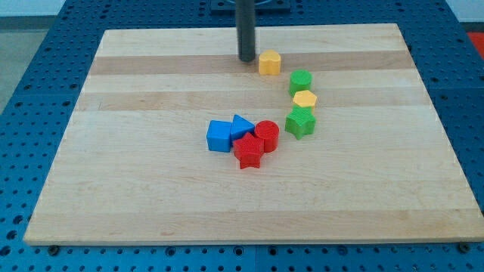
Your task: Push the green star slightly right
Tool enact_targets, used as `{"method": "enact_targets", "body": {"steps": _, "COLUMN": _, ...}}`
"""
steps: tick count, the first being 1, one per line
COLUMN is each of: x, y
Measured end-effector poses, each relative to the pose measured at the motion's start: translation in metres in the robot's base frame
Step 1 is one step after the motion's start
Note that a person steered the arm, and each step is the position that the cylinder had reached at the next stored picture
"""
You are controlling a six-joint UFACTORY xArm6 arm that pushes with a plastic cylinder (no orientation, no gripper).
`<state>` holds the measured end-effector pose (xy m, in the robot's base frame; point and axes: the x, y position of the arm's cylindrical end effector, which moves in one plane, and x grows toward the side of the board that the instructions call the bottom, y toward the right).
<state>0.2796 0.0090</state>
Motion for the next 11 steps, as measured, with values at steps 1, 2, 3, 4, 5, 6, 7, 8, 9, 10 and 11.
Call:
{"method": "enact_targets", "body": {"steps": 1, "x": 0.043, "y": 0.043}}
{"method": "enact_targets", "body": {"steps": 2, "x": 0.079, "y": 0.047}}
{"method": "enact_targets", "body": {"steps": 3, "x": 0.094, "y": 0.052}}
{"method": "enact_targets", "body": {"steps": 4, "x": 0.094, "y": 0.050}}
{"method": "enact_targets", "body": {"steps": 5, "x": 0.102, "y": 0.032}}
{"method": "enact_targets", "body": {"steps": 6, "x": 0.134, "y": 0.013}}
{"method": "enact_targets", "body": {"steps": 7, "x": 0.160, "y": 0.019}}
{"method": "enact_targets", "body": {"steps": 8, "x": 0.174, "y": 0.040}}
{"method": "enact_targets", "body": {"steps": 9, "x": 0.175, "y": 0.082}}
{"method": "enact_targets", "body": {"steps": 10, "x": 0.172, "y": 0.090}}
{"method": "enact_targets", "body": {"steps": 11, "x": 0.173, "y": 0.083}}
